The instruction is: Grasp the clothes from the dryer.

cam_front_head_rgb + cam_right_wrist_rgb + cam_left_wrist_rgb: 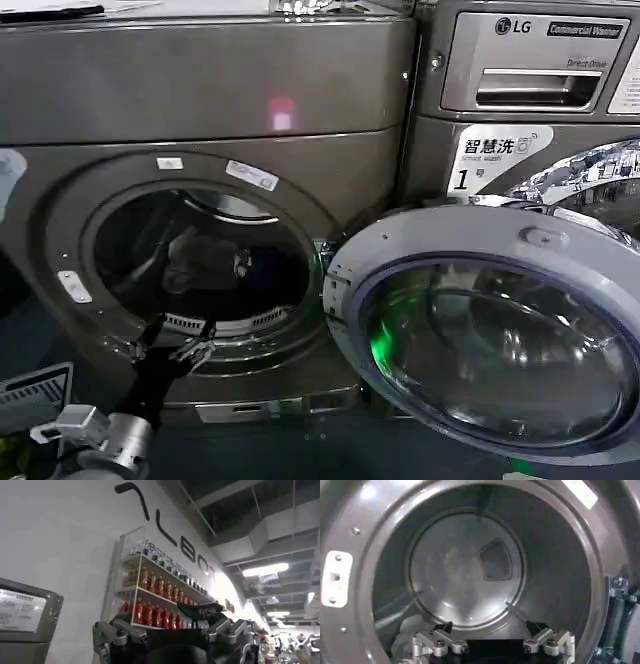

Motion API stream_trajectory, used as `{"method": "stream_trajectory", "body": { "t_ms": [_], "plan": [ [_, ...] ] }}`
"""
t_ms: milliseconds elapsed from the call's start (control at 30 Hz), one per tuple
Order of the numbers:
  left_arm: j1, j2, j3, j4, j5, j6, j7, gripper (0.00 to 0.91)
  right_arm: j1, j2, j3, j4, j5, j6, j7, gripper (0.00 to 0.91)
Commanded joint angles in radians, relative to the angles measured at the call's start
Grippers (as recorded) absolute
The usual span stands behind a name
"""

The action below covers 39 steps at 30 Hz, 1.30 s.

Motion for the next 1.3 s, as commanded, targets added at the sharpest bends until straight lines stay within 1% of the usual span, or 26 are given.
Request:
{"method": "stream_trajectory", "body": {
  "t_ms": [33, 1300],
  "plan": [
    [0.001, 0.001, -0.001, -0.002, 0.000, 0.000, 0.000, 0.907, 0.000, 0.000, 0.000, 0.001, 0.001, 0.000, 0.000, 0.907],
    [-0.017, 0.005, -0.009, 0.007, -0.007, -0.004, 0.002, 0.907, -0.008, 0.021, 0.008, 0.025, 0.011, 0.005, 0.003, 0.907]
  ]
}}
